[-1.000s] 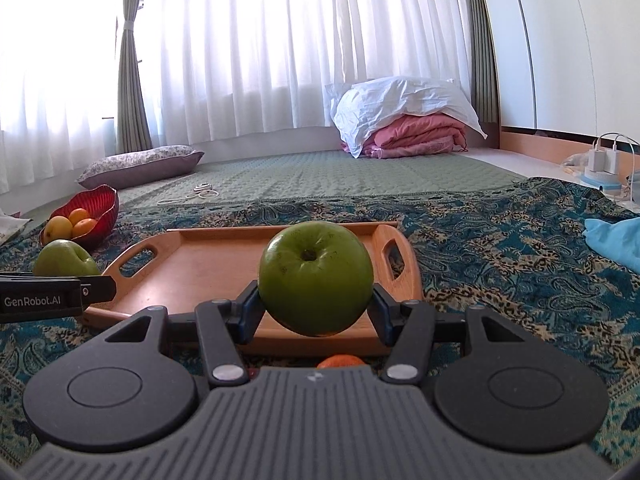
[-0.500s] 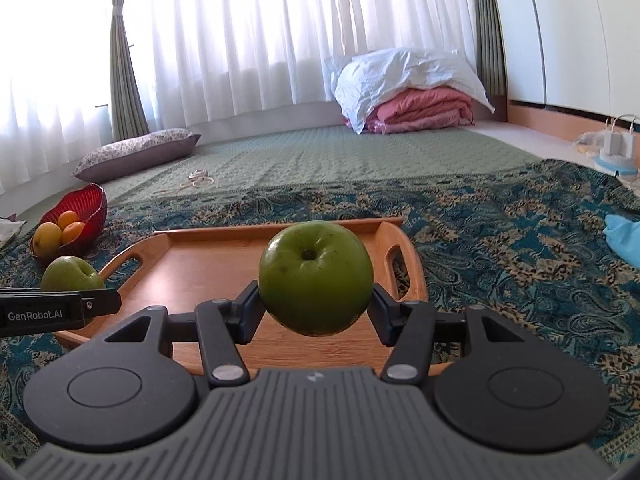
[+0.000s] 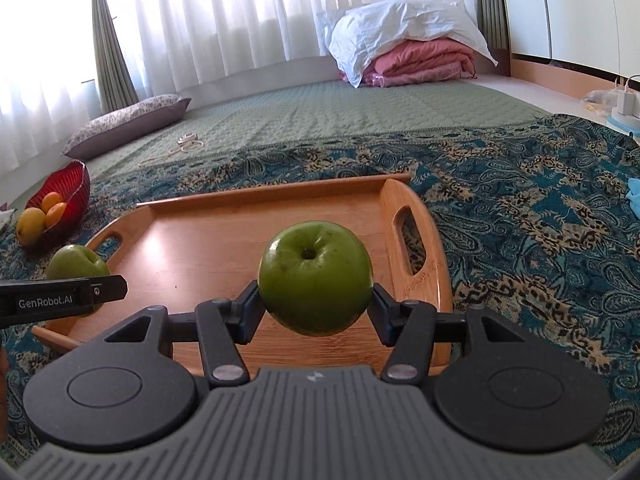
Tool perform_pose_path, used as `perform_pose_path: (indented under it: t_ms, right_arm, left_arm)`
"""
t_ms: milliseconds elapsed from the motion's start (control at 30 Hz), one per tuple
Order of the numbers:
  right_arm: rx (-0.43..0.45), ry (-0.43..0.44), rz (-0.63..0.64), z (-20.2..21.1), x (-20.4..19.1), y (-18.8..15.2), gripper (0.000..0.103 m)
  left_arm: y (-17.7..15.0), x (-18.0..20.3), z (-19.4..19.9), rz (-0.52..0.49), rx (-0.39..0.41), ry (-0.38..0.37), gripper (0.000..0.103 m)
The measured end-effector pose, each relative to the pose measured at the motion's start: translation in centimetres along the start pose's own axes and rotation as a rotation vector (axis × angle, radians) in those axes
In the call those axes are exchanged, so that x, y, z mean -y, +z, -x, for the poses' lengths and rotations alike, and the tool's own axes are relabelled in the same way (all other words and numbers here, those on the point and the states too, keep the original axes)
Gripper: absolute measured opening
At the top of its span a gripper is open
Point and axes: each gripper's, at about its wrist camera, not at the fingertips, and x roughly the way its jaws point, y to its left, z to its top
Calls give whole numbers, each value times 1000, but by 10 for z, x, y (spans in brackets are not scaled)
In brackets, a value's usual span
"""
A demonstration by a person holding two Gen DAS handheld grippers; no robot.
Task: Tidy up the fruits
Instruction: 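Lift the large green fruit with the left tool while the right tool carries the green apple over the tray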
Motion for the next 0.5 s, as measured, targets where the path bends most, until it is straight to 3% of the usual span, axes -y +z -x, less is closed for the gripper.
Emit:
perform_pose_path:
  t_ms: [500]
  right_arm:
    - [-62, -27, 26, -17, -3, 1, 59]
  left_arm:
    - [-1, 3, -24, -13, -49, 7, 57]
